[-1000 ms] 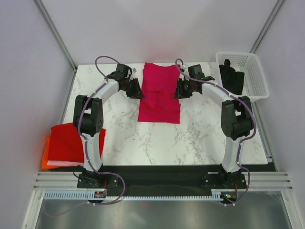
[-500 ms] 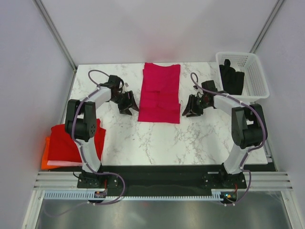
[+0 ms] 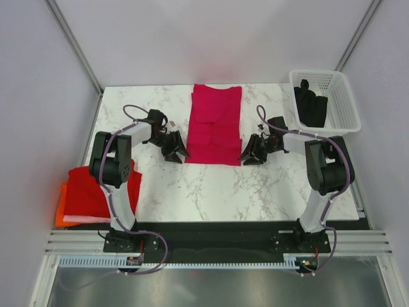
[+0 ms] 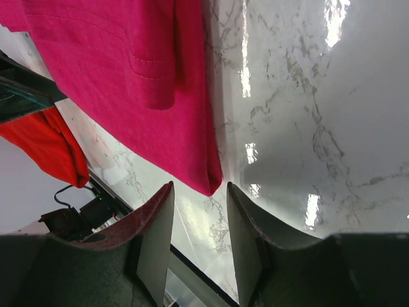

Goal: Fold and stack the t-shirts
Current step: Fold the tshirt

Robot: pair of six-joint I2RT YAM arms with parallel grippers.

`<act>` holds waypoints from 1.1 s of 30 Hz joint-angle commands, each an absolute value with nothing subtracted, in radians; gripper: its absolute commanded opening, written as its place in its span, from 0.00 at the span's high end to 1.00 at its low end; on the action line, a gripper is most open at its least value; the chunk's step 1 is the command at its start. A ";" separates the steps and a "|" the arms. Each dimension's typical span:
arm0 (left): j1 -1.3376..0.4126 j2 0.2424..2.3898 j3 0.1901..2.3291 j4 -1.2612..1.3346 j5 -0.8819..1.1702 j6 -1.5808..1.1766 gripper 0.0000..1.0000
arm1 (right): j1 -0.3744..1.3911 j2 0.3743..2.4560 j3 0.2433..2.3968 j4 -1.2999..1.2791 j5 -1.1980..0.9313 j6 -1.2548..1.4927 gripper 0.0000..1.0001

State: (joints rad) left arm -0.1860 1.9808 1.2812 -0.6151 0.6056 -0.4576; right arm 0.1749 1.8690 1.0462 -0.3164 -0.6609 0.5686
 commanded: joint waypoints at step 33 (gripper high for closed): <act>-0.201 2.000 1.220 -0.566 0.615 -0.540 0.98 | 0.212 1.960 1.068 -0.311 -0.617 0.609 0.60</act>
State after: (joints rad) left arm -0.1951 2.0277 1.2491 -0.5667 0.6361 -0.5133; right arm 0.2077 1.9305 1.0557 -0.3115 -0.7101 0.6178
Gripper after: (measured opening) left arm 0.036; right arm 0.412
